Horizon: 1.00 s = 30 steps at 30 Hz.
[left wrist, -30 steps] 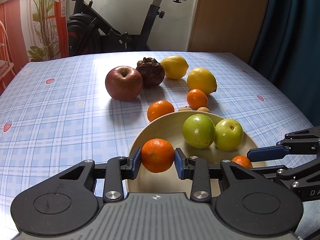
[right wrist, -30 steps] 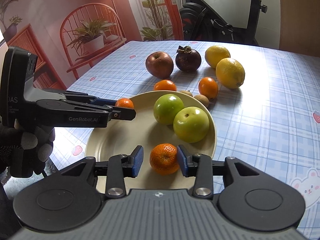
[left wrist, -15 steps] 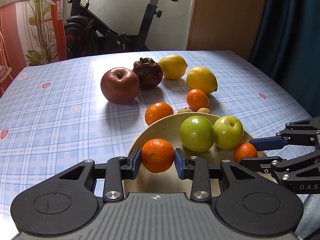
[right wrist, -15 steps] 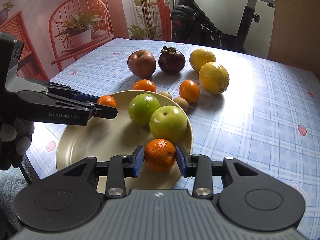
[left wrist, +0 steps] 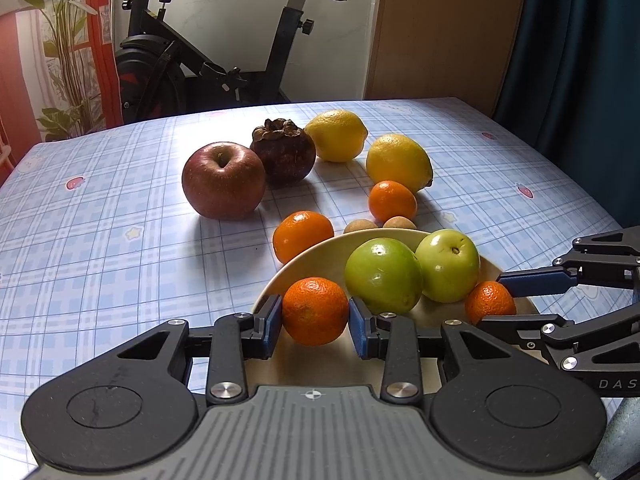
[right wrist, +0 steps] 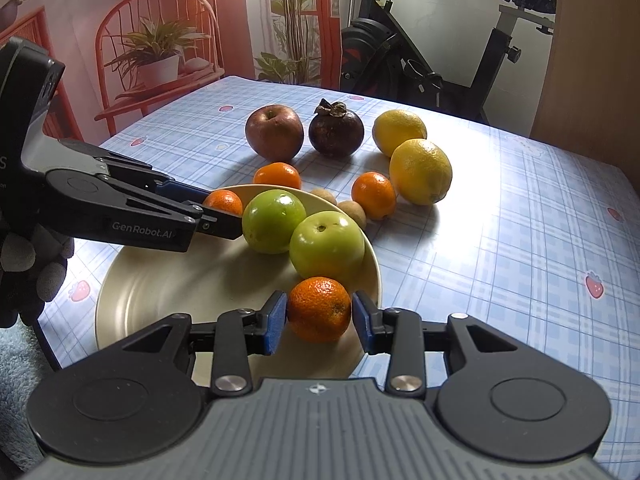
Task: Organize fruits
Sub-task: 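Lower the left tool's tangerine into the cream plate and open it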
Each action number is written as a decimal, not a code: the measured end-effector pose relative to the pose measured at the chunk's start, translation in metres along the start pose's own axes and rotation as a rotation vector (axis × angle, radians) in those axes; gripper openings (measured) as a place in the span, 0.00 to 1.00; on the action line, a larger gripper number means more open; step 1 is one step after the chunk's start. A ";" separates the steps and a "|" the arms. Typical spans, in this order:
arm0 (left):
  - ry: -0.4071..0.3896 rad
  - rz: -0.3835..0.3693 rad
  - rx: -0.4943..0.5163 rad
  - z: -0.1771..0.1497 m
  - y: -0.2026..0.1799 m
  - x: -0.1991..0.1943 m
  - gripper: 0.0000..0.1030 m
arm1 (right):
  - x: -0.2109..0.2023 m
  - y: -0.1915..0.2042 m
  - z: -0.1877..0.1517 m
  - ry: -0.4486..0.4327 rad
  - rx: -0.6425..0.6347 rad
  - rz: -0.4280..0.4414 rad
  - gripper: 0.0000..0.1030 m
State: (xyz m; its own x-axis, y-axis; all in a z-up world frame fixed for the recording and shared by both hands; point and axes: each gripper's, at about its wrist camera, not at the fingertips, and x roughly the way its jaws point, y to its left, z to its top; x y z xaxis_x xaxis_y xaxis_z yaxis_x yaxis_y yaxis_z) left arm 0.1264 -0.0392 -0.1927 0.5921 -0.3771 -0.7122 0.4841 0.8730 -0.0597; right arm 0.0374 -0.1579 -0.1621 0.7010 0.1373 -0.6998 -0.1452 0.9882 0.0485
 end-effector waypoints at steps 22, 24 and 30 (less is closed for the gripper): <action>-0.153 0.061 -0.184 0.024 0.030 -0.045 0.51 | -0.025 -0.032 0.020 -0.091 0.154 0.044 0.40; -0.168 0.071 -0.205 0.030 0.034 -0.049 0.51 | -0.026 -0.038 0.024 -0.101 0.170 0.045 0.40; -0.193 0.089 -0.195 0.045 0.038 -0.053 0.50 | -0.025 -0.049 0.037 -0.115 0.183 0.051 0.40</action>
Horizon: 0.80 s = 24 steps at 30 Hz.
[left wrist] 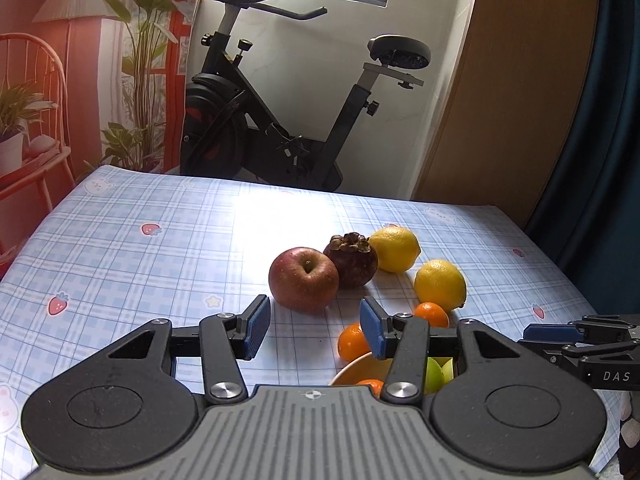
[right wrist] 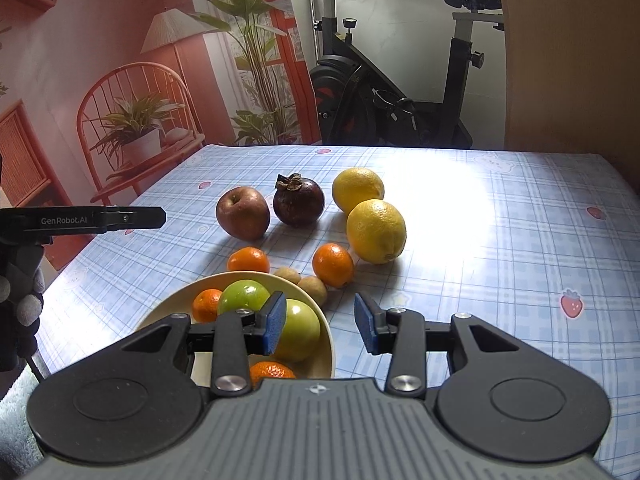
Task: Organize fruits
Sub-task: 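Lower the left tool's tangerine into the cream plate and open it, then grasp a loose tangerine with the right tool while the left tool grasps another tangerine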
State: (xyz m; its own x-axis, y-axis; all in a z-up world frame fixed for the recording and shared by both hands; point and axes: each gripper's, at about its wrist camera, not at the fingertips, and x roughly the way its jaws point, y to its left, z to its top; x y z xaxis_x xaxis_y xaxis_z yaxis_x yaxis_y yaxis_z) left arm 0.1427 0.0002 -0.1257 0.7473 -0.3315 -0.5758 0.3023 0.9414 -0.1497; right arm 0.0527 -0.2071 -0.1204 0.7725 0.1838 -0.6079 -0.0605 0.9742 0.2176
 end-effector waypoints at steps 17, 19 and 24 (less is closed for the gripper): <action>0.005 0.084 -0.003 0.020 0.007 0.027 0.51 | 0.056 -0.011 0.026 0.013 0.002 0.033 0.40; 0.005 0.095 0.005 0.019 0.006 0.030 0.51 | 0.062 -0.014 0.027 0.019 0.010 0.038 0.40; 0.012 0.075 -0.019 0.016 0.009 0.038 0.50 | 0.073 -0.020 0.028 0.031 0.037 0.022 0.40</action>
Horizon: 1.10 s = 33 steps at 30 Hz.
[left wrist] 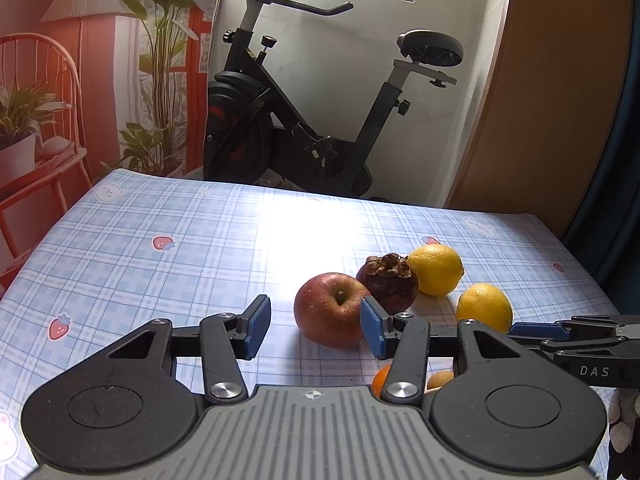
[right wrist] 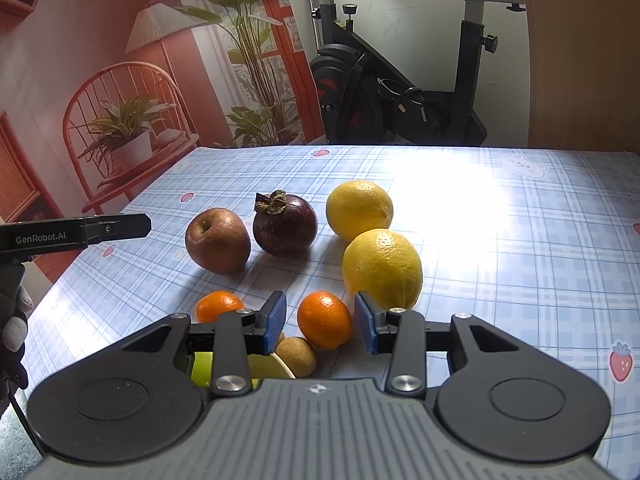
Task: Organize fruits
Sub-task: 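Grasp a loose tangerine with the right tool while the left tool grasps another tangerine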
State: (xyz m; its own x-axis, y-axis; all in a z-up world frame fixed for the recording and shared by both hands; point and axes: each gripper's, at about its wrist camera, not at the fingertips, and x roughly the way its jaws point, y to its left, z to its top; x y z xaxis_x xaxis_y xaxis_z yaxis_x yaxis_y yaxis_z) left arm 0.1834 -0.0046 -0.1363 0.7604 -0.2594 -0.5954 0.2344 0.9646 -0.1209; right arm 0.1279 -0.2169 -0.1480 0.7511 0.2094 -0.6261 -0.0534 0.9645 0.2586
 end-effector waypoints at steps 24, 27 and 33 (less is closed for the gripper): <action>0.054 -0.154 0.004 -0.018 -0.004 0.024 0.46 | 0.036 -0.002 -0.003 0.071 0.084 0.000 0.40; 0.078 -0.156 0.022 -0.019 -0.006 0.027 0.42 | 0.037 -0.002 -0.003 0.068 0.093 0.002 0.39; 0.145 -0.167 0.044 -0.020 -0.015 0.035 0.43 | 0.024 -0.009 -0.008 0.038 0.117 0.004 0.39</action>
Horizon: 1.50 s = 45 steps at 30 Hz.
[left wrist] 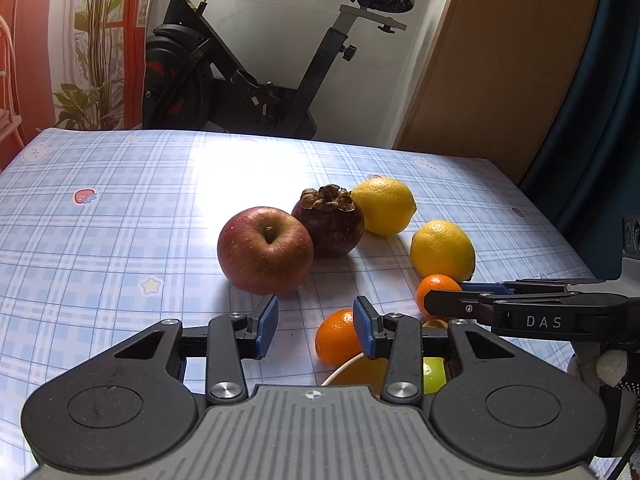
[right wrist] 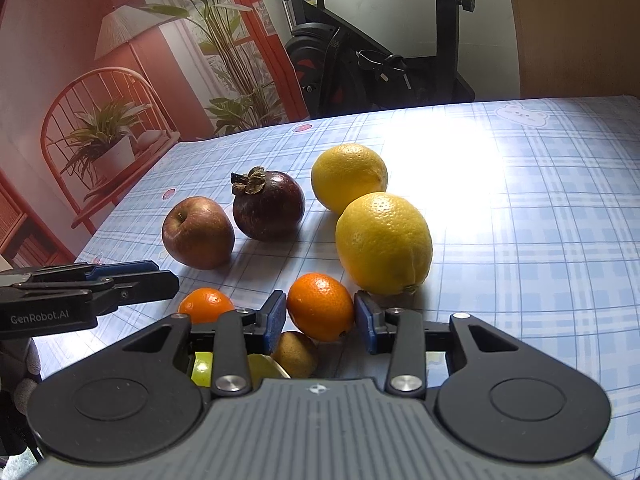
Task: Organize fruits
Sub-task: 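Grasp a loose tangerine with the right tool while the left tool grasps another tangerine, then carry both held tangerines over the cream plate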
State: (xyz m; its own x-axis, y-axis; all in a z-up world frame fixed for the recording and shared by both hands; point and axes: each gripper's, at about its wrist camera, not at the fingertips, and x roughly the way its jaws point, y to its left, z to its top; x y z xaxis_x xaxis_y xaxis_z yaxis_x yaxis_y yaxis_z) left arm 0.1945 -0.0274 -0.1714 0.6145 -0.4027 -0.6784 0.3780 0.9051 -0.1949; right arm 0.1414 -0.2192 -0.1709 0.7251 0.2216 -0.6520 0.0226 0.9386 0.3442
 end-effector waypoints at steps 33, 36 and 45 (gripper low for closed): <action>0.118 -0.018 -0.049 0.001 -0.018 0.037 0.43 | -0.031 -0.022 -0.023 -0.044 0.036 -0.022 0.39; 0.108 -0.010 -0.038 -0.001 -0.019 0.036 0.42 | -0.031 -0.022 -0.022 -0.046 0.037 -0.021 0.39; 0.028 0.018 -0.035 0.000 -0.014 0.008 0.42 | -0.042 -0.017 -0.021 -0.067 0.033 -0.017 0.39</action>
State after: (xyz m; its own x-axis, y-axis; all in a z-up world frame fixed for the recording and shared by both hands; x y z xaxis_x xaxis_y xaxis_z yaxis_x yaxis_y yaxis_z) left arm 0.1942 -0.0430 -0.1737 0.6013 -0.3826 -0.7015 0.3424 0.9166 -0.2065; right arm 0.0965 -0.2390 -0.1638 0.7688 0.1869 -0.6116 0.0566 0.9327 0.3562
